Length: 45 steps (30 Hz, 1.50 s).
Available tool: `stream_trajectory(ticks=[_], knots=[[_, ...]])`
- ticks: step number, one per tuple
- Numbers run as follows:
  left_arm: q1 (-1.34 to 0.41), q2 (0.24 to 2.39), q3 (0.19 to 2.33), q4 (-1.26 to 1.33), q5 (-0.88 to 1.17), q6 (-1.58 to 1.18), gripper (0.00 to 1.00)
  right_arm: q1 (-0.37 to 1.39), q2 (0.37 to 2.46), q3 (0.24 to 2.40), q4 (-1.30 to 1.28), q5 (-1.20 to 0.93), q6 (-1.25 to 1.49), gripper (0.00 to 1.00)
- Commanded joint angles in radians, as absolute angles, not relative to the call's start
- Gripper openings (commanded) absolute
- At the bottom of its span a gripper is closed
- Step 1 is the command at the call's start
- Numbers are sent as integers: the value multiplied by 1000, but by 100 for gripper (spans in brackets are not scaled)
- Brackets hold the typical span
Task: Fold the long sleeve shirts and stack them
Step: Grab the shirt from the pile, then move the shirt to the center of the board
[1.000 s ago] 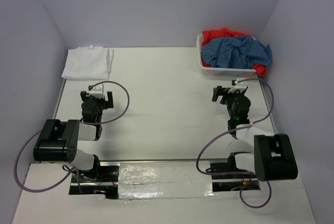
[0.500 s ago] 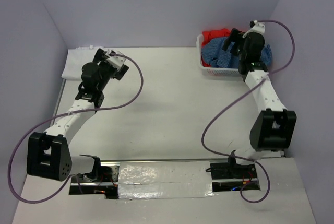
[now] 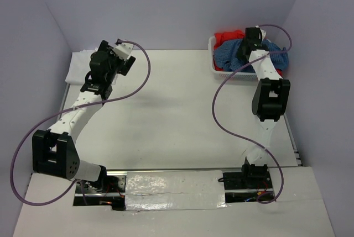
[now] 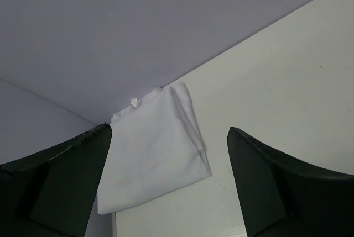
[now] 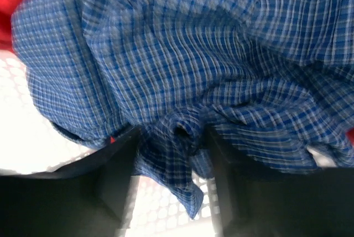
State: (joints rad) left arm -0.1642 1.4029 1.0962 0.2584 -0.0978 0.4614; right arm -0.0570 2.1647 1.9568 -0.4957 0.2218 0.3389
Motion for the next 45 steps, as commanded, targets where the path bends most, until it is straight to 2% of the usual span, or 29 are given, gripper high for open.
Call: stream_trajectory(ticks=[1, 3, 4, 6, 12, 17, 20, 21, 23, 25, 27, 29, 33, 37, 41, 45], knots=[[-164, 1411, 1126, 198, -83, 408, 99, -48, 2131, 2010, -519, 244, 318, 50], [-164, 1411, 1115, 193, -78, 410, 99, -37, 2100, 1967, -480, 253, 295, 36], [-164, 1410, 1108, 201, -80, 408, 99, -34, 2067, 1950, -451, 256, 278, 16], [-164, 1410, 1103, 215, -74, 417, 99, -19, 2013, 1942, -436, 284, 252, 0], [-164, 1433, 1150, 261, -81, 419, 99, 98, 1783, 1875, -310, 423, 102, 0], [-163, 1459, 1215, 140, -107, 286, 99, 189, 1556, 1876, -136, 463, 39, 0], [-155, 1460, 1264, 66, -114, 207, 96, 230, 1468, 1929, -20, 382, -27, 0], [-147, 1463, 1305, 45, -107, 184, 95, 241, 1462, 2013, -9, 283, -43, 0], [-100, 1470, 1362, -44, -23, 114, 94, 294, 1480, 2133, -8, 191, -115, 0], [-57, 1494, 1465, -101, 44, 48, 91, 365, 1515, 2343, -15, 79, -185, 0], [-2, 1528, 1572, -184, 145, -36, 87, 503, 1560, 2489, -3, 10, -302, 0], [60, 1548, 1636, -227, 193, -51, 83, 654, 1566, 2508, 113, -46, -366, 0], [110, 1574, 1770, -298, 218, -48, 83, 840, 1603, 2545, 221, -118, -459, 0], [146, 1526, 1758, -262, 227, -40, 87, 864, 1700, 2553, 244, -172, -310, 0], [179, 1485, 1706, -264, 258, -55, 88, 850, 1793, 2494, 157, -85, -198, 0], [181, 1491, 1683, -296, 320, -37, 87, 735, 1926, 2477, -10, -2, 7, 0]])
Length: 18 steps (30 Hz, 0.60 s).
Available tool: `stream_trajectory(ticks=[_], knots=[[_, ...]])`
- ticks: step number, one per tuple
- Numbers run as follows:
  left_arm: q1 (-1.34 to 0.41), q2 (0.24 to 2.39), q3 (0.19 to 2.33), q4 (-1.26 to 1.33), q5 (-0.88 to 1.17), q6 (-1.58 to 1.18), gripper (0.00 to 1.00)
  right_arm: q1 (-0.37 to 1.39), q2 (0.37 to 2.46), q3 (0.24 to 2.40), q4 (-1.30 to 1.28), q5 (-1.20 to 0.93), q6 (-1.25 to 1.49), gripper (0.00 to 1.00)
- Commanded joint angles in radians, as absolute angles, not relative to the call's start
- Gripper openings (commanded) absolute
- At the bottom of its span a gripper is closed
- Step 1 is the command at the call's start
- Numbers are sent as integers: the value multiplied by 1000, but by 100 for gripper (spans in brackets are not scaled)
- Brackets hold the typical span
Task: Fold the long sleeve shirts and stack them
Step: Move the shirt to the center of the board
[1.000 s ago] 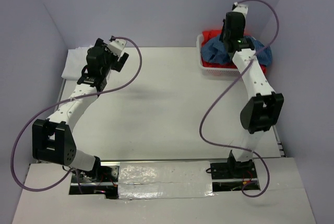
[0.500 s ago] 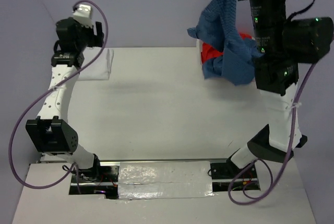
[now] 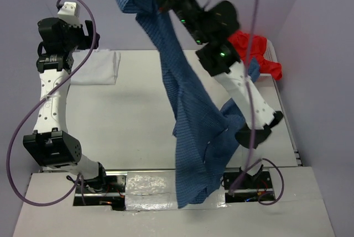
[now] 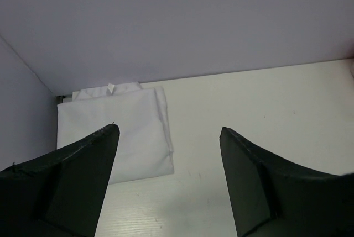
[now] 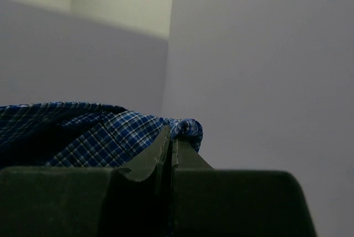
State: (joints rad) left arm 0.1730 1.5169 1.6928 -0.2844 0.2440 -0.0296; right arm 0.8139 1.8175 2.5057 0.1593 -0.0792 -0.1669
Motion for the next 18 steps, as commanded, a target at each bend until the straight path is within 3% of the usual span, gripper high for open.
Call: stream_trajectory(ticks=[1, 2, 3, 4, 6, 7, 12, 13, 14, 15, 16, 17, 18], knots=[[181, 1497, 1686, -311, 334, -41, 86, 720, 1959, 2485, -129, -2, 88, 0], [183, 1515, 1692, -346, 351, -43, 85, 712, 2012, 2500, -187, -3, 109, 1], [181, 1525, 1693, -363, 368, -40, 84, 700, 2035, 2506, -252, -58, 115, 38], [181, 1532, 1690, -379, 395, -37, 84, 699, 2054, 2513, -378, -80, 100, 61], [179, 1540, 1657, -393, 422, -19, 84, 704, 2065, 2481, -486, -100, 78, 96], [176, 1534, 1637, -388, 451, -11, 87, 703, 2053, 2453, -559, -71, 72, 100], [45, 1531, 1519, -445, 427, 199, 88, 658, 1745, 1954, -485, 9, 77, 99], [13, 1537, 1500, -481, 372, 243, 87, 626, 1691, 1777, -429, -30, 96, 93], [-74, 1539, 1485, -538, 351, 327, 88, 603, 1640, 1702, -408, -58, 110, 79], [-116, 1534, 1435, -563, 336, 366, 90, 577, 1564, 1628, -390, -86, 129, 32], [-152, 1526, 1401, -578, 325, 403, 91, 557, 1534, 1511, -391, -124, 149, 17], [-228, 1517, 1358, -587, 312, 464, 94, 514, 1510, 1462, -399, -135, 178, 14], [-265, 1508, 1315, -589, 304, 489, 99, 496, 1479, 1416, -425, -143, 186, 29]])
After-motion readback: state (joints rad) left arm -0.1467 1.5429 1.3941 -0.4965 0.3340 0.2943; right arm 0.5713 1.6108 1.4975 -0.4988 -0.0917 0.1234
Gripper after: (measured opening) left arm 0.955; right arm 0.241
